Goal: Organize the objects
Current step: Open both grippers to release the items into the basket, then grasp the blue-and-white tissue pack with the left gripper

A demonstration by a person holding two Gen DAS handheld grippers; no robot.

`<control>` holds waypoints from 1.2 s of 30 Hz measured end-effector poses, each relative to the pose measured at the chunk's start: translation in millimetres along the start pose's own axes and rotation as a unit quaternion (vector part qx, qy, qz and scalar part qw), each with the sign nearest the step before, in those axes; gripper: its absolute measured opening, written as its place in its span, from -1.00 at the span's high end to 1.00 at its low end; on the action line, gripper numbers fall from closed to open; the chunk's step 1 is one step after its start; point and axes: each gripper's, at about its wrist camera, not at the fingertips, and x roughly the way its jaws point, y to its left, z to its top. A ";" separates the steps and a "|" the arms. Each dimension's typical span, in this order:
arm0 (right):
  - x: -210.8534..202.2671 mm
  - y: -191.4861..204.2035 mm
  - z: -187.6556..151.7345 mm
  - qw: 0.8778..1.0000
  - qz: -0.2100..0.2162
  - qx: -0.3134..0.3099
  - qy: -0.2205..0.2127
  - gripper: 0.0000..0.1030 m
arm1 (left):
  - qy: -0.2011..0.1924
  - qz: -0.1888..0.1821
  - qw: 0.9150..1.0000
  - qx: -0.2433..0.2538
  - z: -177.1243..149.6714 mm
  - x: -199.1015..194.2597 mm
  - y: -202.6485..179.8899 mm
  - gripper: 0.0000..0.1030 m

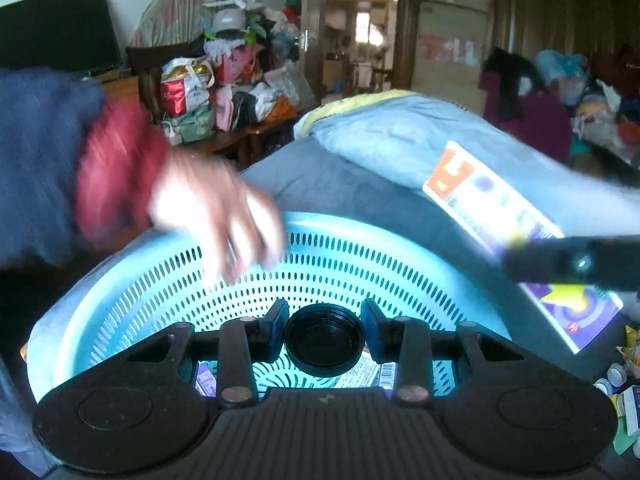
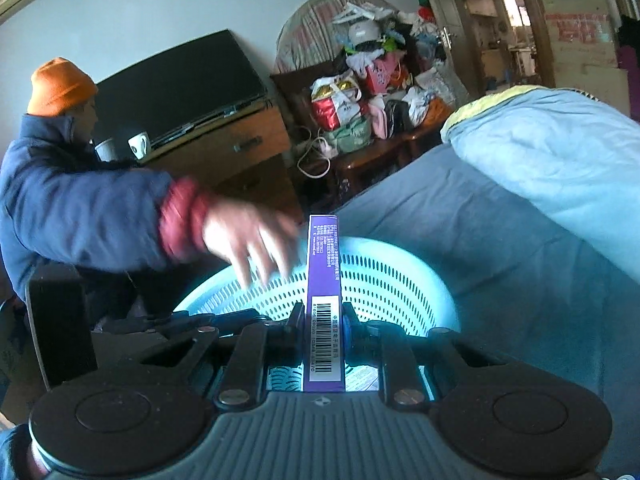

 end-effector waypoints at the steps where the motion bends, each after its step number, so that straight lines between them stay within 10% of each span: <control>1: -1.1 -0.2 -2.5 1.000 0.000 0.001 0.002 0.63 | 0.001 0.001 1.000 -0.001 -2.1 2.0 2.5 0.22; 8: 5.2 1.6 -10.6 1.000 0.003 0.005 0.012 0.48 | 0.005 0.009 1.000 -0.003 -3.8 8.7 6.4 0.13; 11: 0.7 2.8 -11.5 1.000 -0.005 0.005 0.010 -0.43 | 0.001 0.015 1.000 -0.007 -3.4 6.3 8.2 -0.87; 14: -18.0 4.7 -11.0 1.000 -0.011 0.007 -0.013 -0.45 | -0.014 0.030 0.999 -0.001 -0.7 -0.8 3.7 -1.00; 20: -159.9 19.1 -68.5 0.968 -0.110 -0.057 -0.219 -0.99 | -0.061 0.055 0.997 -0.004 21.8 -41.6 -28.7 -1.00; 24: -239.1 1.2 -157.0 0.936 -0.216 -0.035 -0.276 -0.99 | -0.140 -0.016 0.990 0.025 9.3 -81.7 -75.6 -1.00; 28: -292.5 -42.1 -241.1 0.929 -0.298 0.012 -0.220 -0.99 | -0.185 -0.107 0.970 0.115 -30.5 -101.7 -154.4 -1.00; 33: -327.1 -101.4 -312.4 0.911 -0.390 0.061 -0.119 -0.93 | -0.102 -0.287 0.946 0.111 -97.7 -75.0 -235.8 -1.00; 36: -344.1 -126.0 -336.7 0.903 -0.411 0.085 -0.088 -0.85 | -0.028 -0.332 0.930 0.156 -142.0 -45.9 -286.4 -0.87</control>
